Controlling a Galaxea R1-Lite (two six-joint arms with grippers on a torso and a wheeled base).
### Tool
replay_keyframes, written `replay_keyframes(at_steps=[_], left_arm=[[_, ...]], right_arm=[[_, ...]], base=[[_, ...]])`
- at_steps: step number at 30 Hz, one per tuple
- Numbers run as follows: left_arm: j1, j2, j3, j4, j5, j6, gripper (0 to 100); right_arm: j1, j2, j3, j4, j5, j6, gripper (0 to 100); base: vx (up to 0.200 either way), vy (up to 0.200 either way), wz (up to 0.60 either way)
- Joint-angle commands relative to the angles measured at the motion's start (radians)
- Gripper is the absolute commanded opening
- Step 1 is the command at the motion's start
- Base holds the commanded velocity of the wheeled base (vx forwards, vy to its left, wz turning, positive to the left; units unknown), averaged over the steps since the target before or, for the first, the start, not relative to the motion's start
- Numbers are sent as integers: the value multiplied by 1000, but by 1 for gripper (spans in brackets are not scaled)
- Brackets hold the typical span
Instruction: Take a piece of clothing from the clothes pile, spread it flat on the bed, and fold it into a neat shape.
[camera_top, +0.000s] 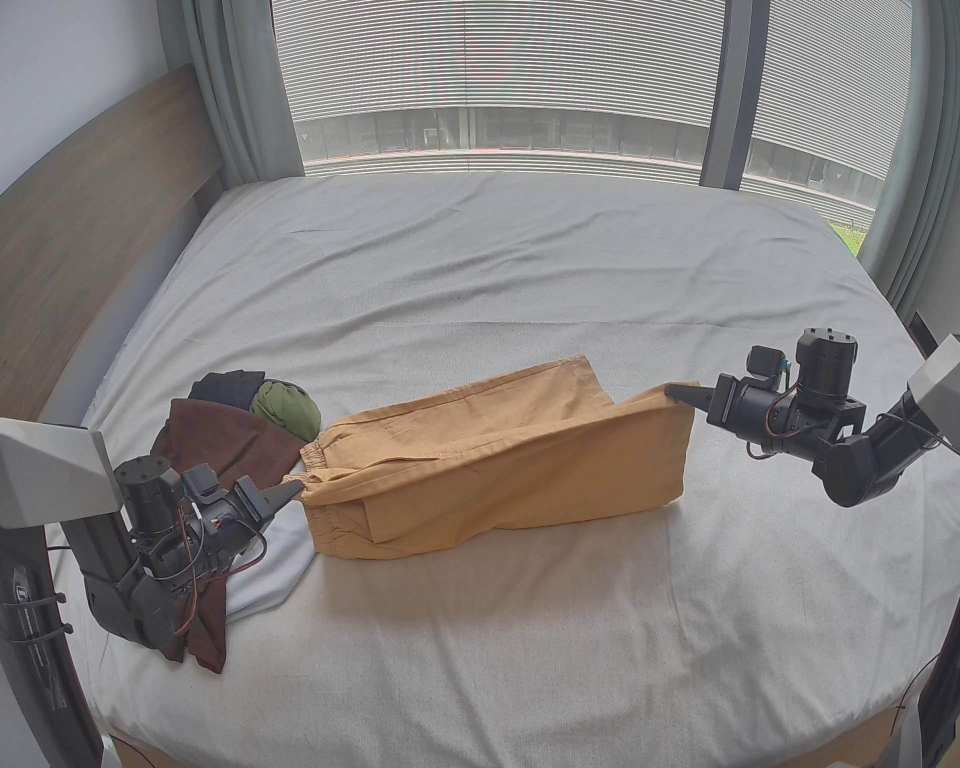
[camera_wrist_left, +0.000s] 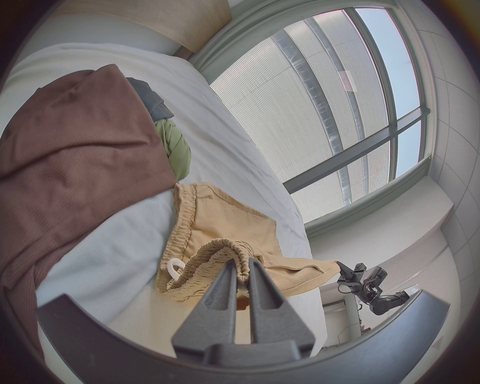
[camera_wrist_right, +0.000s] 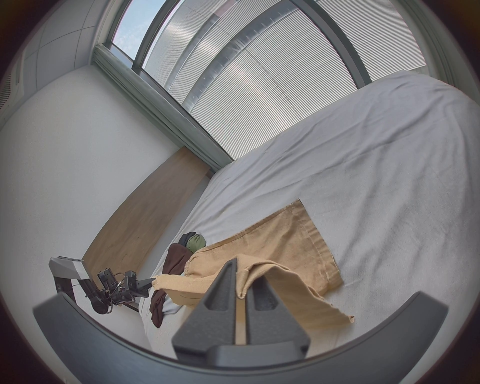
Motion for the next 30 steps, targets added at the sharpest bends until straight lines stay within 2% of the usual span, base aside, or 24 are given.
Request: replay_keyframes(at_steps=[1,5,6,15,30], left_arm=[[-1,11,-43,-1,22,-7,0],[-9,14,-54,-1,31,-21,0],[-12,18,-77,-1,57,-35,0],[-37,58,-135,-1,123,-38,0],[-33,70,-134,-1,124,-38,0]], right_arm=[[3,8,-78,38,0,-2,0],[3,12,-107,69,0,0,0],[4,29,-152,95,0,0,0],[9,77,-265,155,0,-2,0],[41,95,-382,224,0,-2,0]], base=[[0,0,0],[0,0,0],[0,0,0],[0,0,0],[0,0,0]])
